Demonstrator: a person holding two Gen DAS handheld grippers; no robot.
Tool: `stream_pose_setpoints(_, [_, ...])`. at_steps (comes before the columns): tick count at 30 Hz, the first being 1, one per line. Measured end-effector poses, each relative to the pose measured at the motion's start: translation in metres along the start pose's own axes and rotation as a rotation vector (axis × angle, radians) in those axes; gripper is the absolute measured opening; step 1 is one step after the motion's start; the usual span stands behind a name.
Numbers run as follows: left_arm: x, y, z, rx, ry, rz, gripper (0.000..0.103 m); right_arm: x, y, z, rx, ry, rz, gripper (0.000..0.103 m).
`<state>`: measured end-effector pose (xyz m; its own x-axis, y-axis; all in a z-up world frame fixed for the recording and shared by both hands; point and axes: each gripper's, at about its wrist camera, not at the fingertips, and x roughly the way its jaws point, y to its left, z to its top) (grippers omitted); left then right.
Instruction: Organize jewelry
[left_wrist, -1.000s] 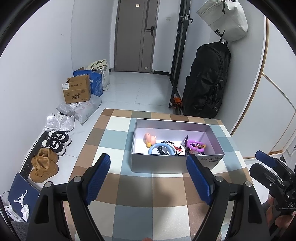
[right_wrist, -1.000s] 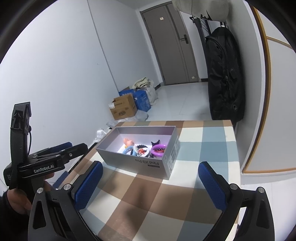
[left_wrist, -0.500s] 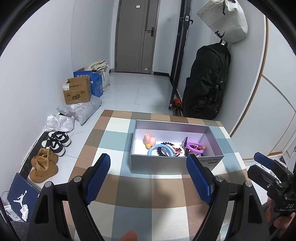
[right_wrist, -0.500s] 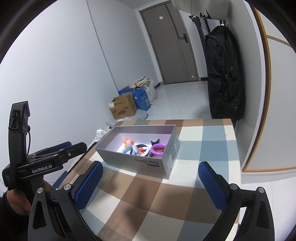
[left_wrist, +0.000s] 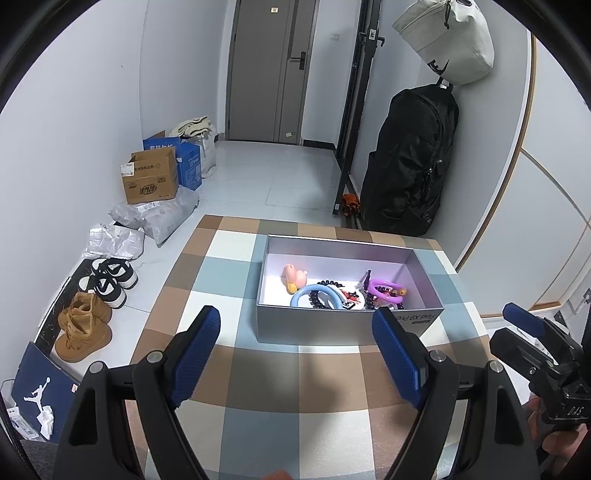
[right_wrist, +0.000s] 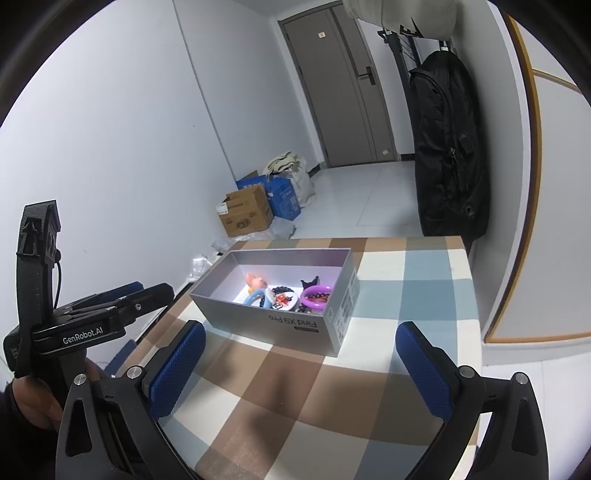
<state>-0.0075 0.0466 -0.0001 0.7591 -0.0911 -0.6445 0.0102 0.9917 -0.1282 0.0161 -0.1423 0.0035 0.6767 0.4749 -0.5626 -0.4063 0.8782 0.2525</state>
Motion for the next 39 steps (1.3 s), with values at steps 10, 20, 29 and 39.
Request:
stream_pose_setpoints(10, [-0.0009, 0.0014, 0.0017, -0.005, -0.007, 0.001, 0.081, 0.0001, 0.0004, -0.0009, -0.003, 0.001, -0.003, 0.103])
stream_pose_setpoints(20, [-0.0004, 0.0002, 0.0013, -0.002, 0.002, -0.014, 0.081, 0.0027, 0.0009, -0.0022, -0.001, 0.005, -0.002, 0.103])
stream_pose_setpoints(29, [-0.0005, 0.0011, 0.0011, -0.005, 0.005, -0.015, 0.081, 0.0032, 0.0009, -0.0024, 0.002, 0.008, -0.004, 0.103])
stream_pose_setpoints(39, [-0.0005, -0.0005, 0.0013, 0.001, 0.000, -0.014, 0.081, 0.0038, 0.0001, -0.0030, 0.004, 0.013, -0.007, 0.103])
